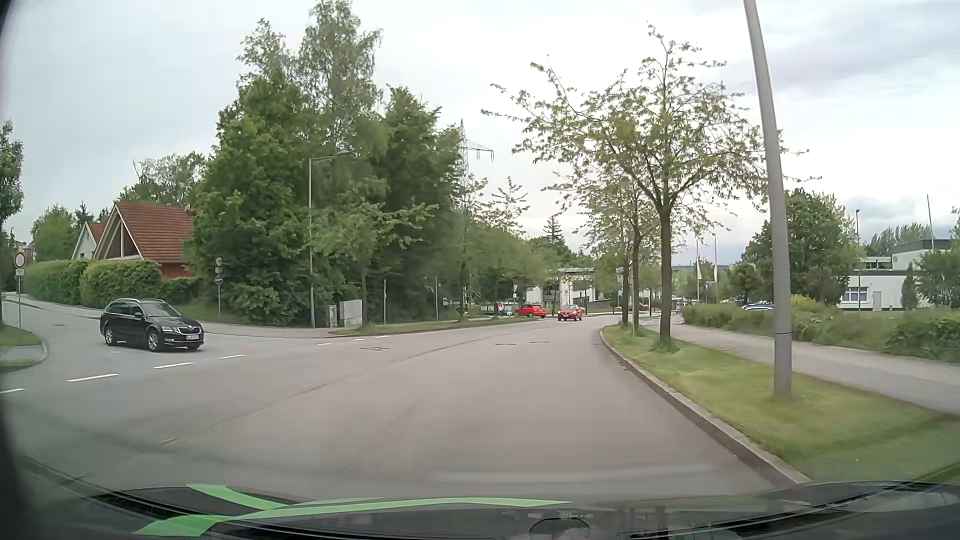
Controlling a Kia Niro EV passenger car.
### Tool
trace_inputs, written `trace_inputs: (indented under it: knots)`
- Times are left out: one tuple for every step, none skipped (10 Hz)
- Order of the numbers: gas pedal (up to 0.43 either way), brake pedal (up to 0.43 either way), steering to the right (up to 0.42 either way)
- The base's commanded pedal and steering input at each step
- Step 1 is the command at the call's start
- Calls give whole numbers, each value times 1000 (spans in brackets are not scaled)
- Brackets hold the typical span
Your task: Follow the waypoints while adhering to traffic rules and regulations
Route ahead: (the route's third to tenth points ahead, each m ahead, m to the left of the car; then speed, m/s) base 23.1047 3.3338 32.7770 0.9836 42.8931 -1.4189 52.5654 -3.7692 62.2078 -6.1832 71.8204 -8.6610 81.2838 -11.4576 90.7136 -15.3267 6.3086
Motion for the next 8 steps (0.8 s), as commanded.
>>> trace_inputs:
  knots:
    - [59, 0, -1]
    - [59, 0, -1]
    - [59, 0, 0]
    - [59, 0, 2]
    - [59, 0, 3]
    - [59, 0, 3]
    - [59, 0, 3]
    - [59, 0, 3]
